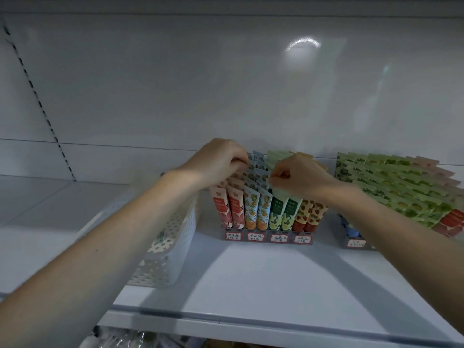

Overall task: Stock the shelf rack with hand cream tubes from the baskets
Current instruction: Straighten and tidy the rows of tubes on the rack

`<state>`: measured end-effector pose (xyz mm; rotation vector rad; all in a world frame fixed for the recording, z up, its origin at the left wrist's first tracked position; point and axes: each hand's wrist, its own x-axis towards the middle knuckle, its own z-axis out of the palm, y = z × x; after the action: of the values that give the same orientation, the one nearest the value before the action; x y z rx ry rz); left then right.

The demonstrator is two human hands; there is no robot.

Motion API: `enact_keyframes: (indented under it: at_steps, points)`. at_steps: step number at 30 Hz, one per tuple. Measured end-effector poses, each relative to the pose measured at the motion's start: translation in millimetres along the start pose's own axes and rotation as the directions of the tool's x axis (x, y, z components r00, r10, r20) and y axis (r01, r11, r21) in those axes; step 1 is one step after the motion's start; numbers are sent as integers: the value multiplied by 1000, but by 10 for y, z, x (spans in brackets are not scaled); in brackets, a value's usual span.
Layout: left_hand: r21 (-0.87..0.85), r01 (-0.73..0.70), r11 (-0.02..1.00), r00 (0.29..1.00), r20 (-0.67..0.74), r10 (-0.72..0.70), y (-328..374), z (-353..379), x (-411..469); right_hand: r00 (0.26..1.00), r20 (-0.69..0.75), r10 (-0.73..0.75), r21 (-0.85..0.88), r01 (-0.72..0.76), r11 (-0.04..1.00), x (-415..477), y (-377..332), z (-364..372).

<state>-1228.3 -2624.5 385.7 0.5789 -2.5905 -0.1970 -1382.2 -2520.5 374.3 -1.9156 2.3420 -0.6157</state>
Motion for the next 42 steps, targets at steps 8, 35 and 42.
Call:
enact_keyframes:
  at_steps: [8, 35, 42]
  points:
    - [22, 65, 998, 998, -12, -64, 98, -222, -102, 998, -61, -2, 40, 4, 999, -118, 42, -239]
    - [76, 31, 997, 997, 71, -37, 664, 419, -56, 995, -87, 47, 31, -45, 999, -585, 529, -299]
    - [135, 23, 991, 985, 168, -46, 577, 567, 209, 998, -33, 43, -105, -47, 993, -352, 412, -115]
